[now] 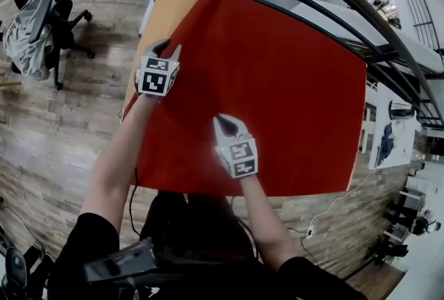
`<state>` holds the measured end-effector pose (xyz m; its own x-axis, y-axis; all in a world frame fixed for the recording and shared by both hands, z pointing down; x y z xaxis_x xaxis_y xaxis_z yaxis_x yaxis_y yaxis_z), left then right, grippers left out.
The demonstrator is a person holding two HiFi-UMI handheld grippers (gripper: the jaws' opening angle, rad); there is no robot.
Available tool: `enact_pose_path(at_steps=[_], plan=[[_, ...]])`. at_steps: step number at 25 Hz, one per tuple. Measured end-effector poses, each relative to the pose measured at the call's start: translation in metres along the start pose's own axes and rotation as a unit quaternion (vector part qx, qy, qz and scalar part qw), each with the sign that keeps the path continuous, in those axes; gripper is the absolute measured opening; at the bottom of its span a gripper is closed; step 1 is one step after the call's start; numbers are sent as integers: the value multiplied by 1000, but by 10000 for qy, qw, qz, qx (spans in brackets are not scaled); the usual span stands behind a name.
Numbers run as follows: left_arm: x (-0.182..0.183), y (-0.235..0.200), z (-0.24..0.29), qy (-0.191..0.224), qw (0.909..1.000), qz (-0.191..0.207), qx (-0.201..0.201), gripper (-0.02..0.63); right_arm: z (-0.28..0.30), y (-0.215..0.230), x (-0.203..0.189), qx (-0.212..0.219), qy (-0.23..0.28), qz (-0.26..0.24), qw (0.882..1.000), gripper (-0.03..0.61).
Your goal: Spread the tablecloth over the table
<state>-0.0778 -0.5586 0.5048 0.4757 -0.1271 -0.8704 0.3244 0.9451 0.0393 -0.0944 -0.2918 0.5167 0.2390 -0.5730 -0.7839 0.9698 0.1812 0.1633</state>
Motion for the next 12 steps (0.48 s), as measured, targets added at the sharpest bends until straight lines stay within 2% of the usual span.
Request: enact_pose_path(at_steps=[5, 9, 12], plan=[[44, -20, 81, -90, 9990, 437, 80, 120, 60, 50, 53, 215, 340, -142, 9991, 9], [59, -28, 116, -236, 9995, 201, -14, 105, 101, 80, 70, 374, 374, -1, 9986, 9], [72, -44, 143, -446, 9979, 460, -40, 103, 135, 102, 81, 403, 384, 77, 9984, 9]])
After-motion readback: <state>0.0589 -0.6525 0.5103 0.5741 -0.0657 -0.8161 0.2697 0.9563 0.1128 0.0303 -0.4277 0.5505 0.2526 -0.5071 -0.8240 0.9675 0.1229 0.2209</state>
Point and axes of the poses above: the fingertips, and each gripper's own axes: z forward along the fingers, y to its right, x out of its top, the point moved 3 cm from there along -z, backward along the fingers, and after that the axes turned 6 degrees about z, right-handed, at the moved point
